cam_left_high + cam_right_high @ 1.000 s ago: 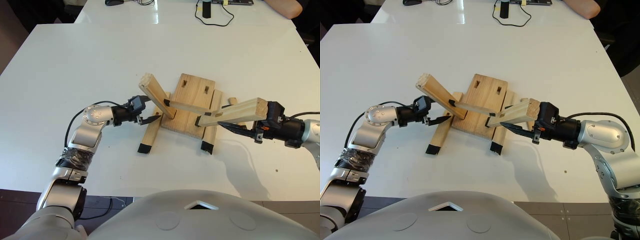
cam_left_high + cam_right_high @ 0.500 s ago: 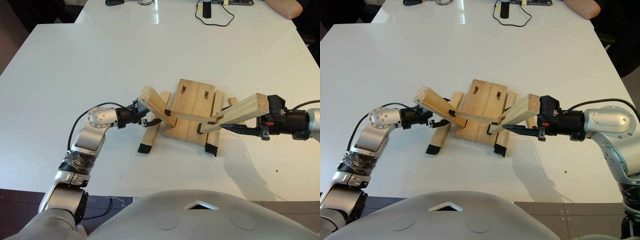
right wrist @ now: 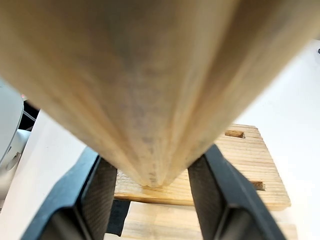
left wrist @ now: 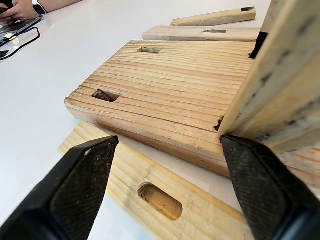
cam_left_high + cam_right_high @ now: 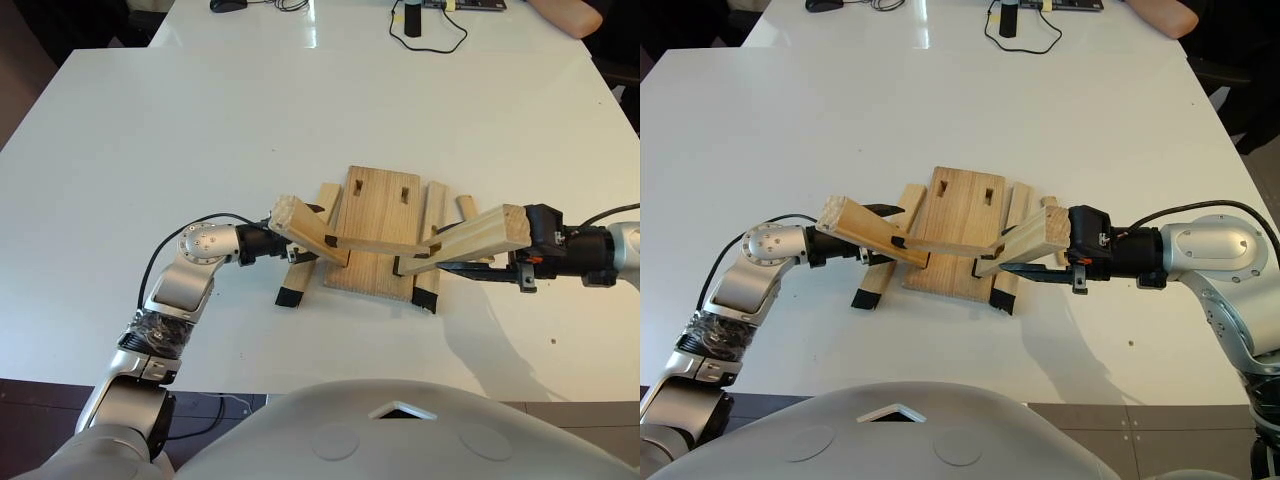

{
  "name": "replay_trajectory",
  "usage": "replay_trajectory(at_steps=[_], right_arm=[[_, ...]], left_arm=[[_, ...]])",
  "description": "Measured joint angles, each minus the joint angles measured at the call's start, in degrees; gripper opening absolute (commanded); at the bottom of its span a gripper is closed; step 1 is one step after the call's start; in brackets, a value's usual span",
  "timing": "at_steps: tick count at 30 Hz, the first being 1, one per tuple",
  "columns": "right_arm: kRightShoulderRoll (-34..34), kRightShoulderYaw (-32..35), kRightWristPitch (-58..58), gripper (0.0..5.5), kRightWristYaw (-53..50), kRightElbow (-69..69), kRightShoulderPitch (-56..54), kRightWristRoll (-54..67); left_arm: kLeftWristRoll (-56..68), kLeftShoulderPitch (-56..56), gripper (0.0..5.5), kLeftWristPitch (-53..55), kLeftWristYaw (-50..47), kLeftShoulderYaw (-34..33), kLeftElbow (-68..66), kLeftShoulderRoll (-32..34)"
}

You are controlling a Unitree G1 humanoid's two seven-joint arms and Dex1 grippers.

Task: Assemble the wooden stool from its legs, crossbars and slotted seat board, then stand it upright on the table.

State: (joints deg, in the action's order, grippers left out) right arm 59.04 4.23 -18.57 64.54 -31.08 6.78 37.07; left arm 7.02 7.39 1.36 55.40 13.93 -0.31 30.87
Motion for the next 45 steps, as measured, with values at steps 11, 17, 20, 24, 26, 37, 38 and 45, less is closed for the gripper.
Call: replay_trajectory(at_steps=[11, 17, 20, 24, 26, 37, 38, 45], right_arm=[[-0.02, -2.63, 3.87, 2.00, -0.78, -1.72, -0.10, -4.06], [-0.56, -4.32, 2.95, 2.00, -1.27, -1.53, -2.02, -3.33], [-0.83, -5.02, 1.33, 2.00, -1.21, -0.70, -3.53, -2.52], [-0.91, -7.11, 1.28, 2.00, 0.44, 2.41, -6.62, -2.16], [-0.93, -8.23, 1.42, 2.00, 1.35, 4.25, -8.38, -2.16], [-2.66, -14.02, 5.03, 2.00, 4.35, 13.86, -12.94, -2.21], [-2.72, -14.40, 5.15, 2.00, 4.36, 14.13, -13.22, -2.21], [-2.71, -16.93, 7.73, 2.00, 4.20, 14.43, -14.12, -3.69]], left_arm=[[-0.05, -0.13, 3.80, 3.19, -0.69, 0.41, 1.55, 0.12], [-1.10, -0.04, 3.80, 4.34, -1.26, 0.76, 2.35, 0.24], [-1.54, 0.11, 3.80, 5.33, -1.47, 1.05, 3.00, 0.30], [-2.10, 0.08, 3.80, 7.43, -1.53, 1.42, 4.89, 0.66], [-2.24, 0.06, 3.80, 8.57, -1.59, 1.45, 5.66, 0.71], [-2.28, 0.54, 3.80, 9.46, -1.56, 1.21, 4.80, 0.13], [-2.28, 0.56, 3.80, 9.38, -1.56, 1.21, 4.55, 0.11], [-2.30, 0.46, 3.80, 8.91, -1.56, 1.29, 3.38, 0.09]])
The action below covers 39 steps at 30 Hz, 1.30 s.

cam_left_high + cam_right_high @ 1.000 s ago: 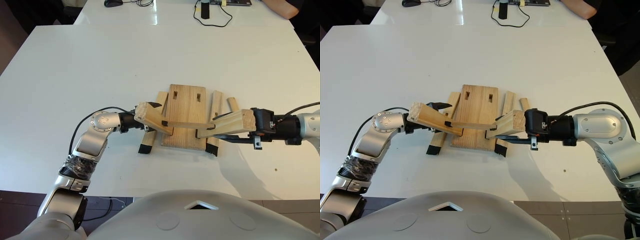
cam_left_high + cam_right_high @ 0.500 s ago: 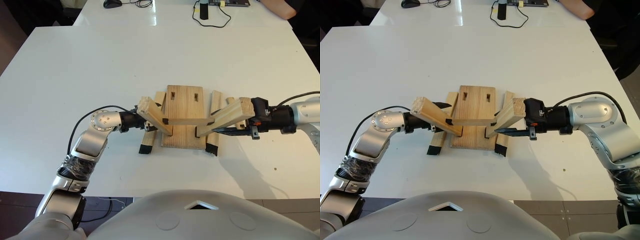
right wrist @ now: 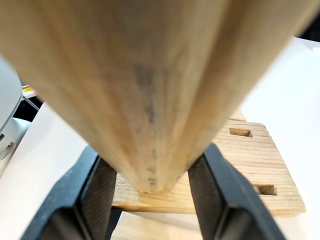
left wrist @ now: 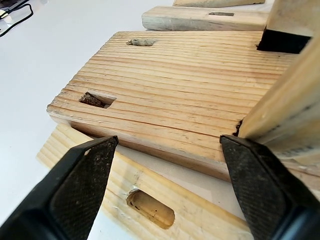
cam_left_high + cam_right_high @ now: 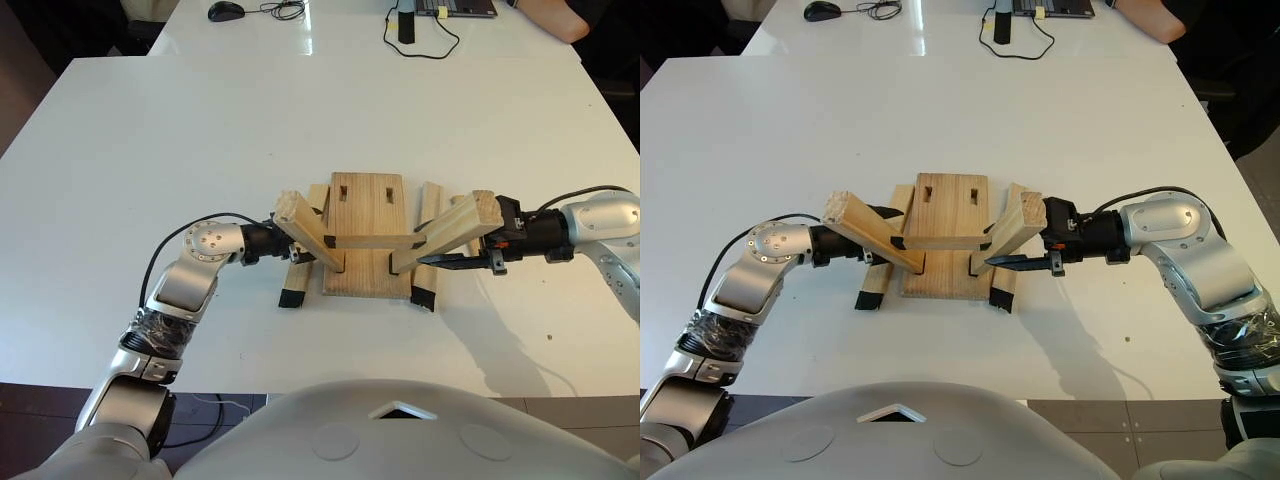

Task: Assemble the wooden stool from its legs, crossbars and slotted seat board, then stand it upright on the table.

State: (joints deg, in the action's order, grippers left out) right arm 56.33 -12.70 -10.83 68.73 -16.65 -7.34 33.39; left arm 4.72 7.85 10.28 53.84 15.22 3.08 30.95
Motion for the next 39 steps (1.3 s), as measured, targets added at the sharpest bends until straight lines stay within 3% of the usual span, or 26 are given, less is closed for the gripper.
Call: replay_trajectory(at_steps=[15, 28, 29, 35, 39], right_arm=[[-1.08, -2.04, 1.43, 2.00, 0.29, 4.58, -0.26, -0.65], [-2.11, -2.12, -1.15, 2.00, -0.07, 5.18, -1.08, -0.59], [-2.22, -1.95, -1.64, 2.36, -0.09, 5.11, -1.18, -0.59], [-3.12, -1.58, -7.79, 3.09, -2.69, 7.94, 1.18, -4.33], [-3.26, 0.44, -8.08, 3.09, -2.67, 6.76, 0.99, -4.99]], left_arm=[[-0.35, -0.57, 3.80, -2.41, -0.09, 0.51, -0.82, 0.00], [-0.04, 0.52, 3.80, -9.69, -0.20, -1.63, -10.00, 0.49], [-0.05, 0.55, 3.80, -9.83, -0.22, -1.77, -10.08, 0.49], [0.26, 0.94, 3.80, -10.24, -0.45, -2.34, -10.27, 0.06], [0.48, 1.10, 3.80, -10.22, -1.24, -2.59, -9.97, -0.18]])
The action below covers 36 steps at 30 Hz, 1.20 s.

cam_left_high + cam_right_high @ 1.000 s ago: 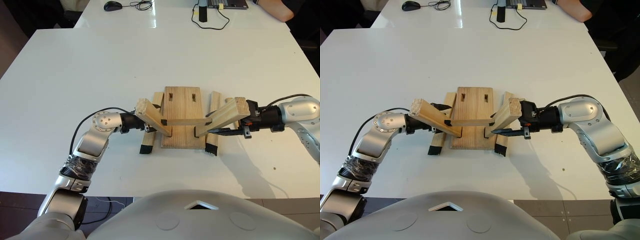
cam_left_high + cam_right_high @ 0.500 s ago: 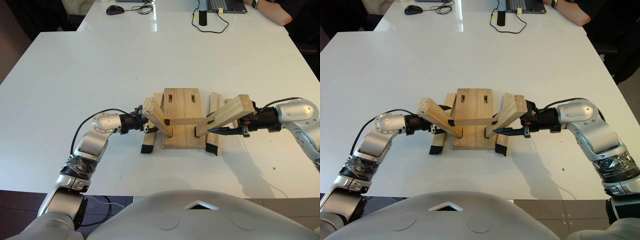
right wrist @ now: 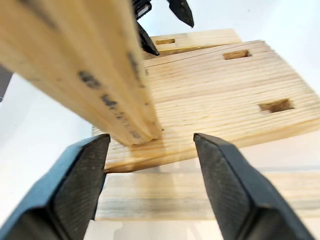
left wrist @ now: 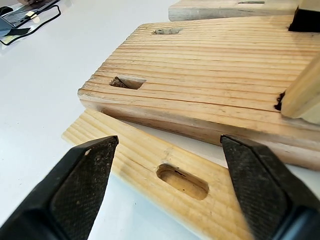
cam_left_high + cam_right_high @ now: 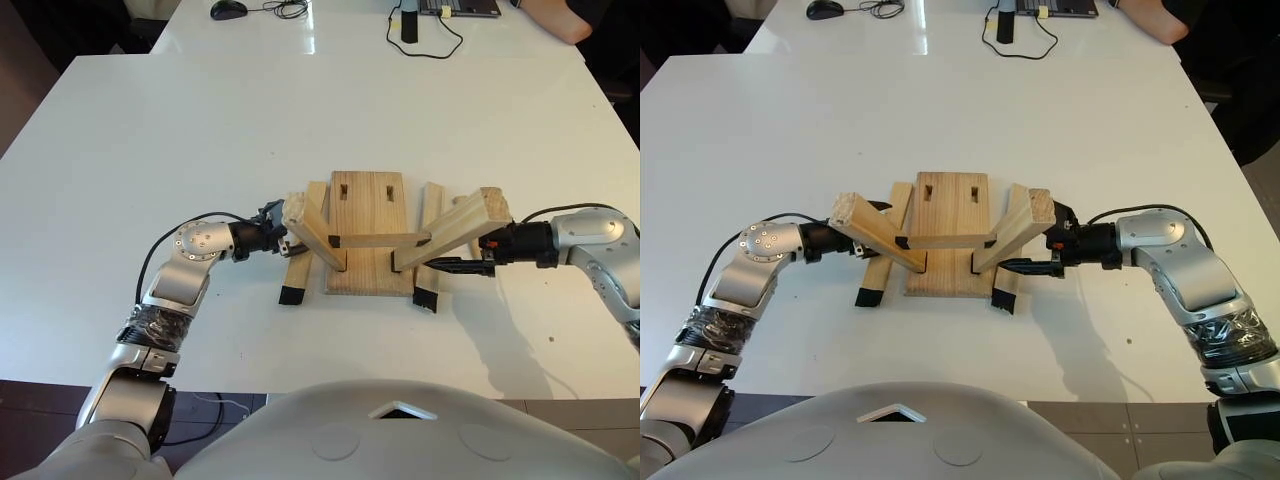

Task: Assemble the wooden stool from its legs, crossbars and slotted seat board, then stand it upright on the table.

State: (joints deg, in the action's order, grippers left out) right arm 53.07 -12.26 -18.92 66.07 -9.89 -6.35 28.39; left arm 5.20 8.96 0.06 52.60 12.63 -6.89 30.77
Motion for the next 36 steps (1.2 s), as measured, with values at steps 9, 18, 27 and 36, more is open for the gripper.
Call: replay_trajectory(at_steps=[9, 18, 27, 36], right_arm=[[2.62, 17.51, -0.69, 3.09, -5.35, -5.66, 12.92, -0.59], [-11.20, 34.32, -9.31, 3.09, -32.99, -21.10, 9.23, 24.35], [-9.85, 29.60, -12.20, 3.09, -58.84, -34.01, -14.66, 56.57], [-8.26, 15.14, -15.65, 3.09, -57.31, -39.00, -7.51, 48.72]], left_arm=[[0.26, -1.05, 3.80, 0.33, -2.21, -1.30, 1.44, 0.04], [0.69, -3.90, 3.80, 1.60, -5.28, -2.39, 3.96, -1.20], [0.17, -3.85, 3.80, 1.46, -6.84, -1.62, 4.08, -2.36], [-0.20, -4.44, 3.80, 1.46, -7.22, -0.85, 4.82, -2.59]])
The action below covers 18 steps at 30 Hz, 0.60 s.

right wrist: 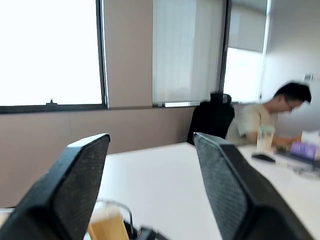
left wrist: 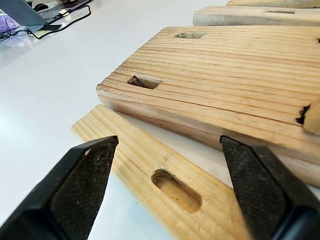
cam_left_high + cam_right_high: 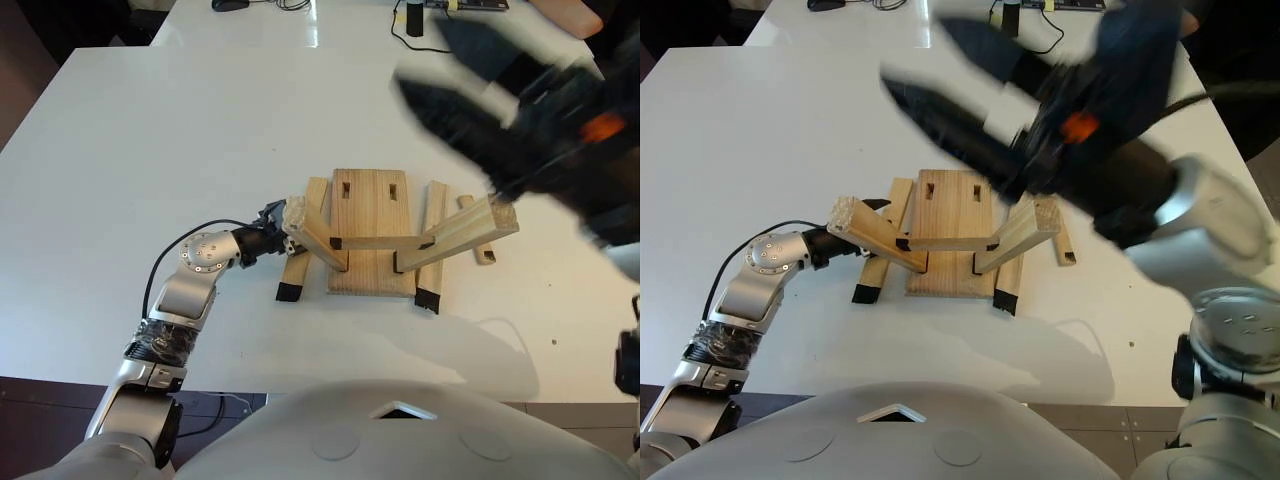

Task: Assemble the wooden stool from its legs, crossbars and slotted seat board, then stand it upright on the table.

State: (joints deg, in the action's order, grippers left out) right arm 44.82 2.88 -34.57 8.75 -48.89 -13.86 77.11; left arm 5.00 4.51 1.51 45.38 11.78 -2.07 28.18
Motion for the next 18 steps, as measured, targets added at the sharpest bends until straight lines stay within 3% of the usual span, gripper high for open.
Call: replay_trajectory(at_steps=[6, 12, 18], right_arm=[[-1.90, -4.58, 10.06, 3.09, 10.70, -0.55, 9.22, -16.58], [-3.22, 2.57, 8.47, 3.09, 8.37, 5.30, 4.37, -4.32], [0.09, 12.84, 9.33, 3.09, 2.07, 6.33, -6.98, 8.36]], left_arm=[[-0.44, -0.25, 3.80, 0.37, 0.10, 0.91, -0.04, 0.33], [-0.41, -0.69, 3.80, 0.30, 0.09, 2.06, 0.14, -0.08], [-0.40, -0.71, 3.80, 0.18, -0.36, 2.12, 0.52, -0.66]])
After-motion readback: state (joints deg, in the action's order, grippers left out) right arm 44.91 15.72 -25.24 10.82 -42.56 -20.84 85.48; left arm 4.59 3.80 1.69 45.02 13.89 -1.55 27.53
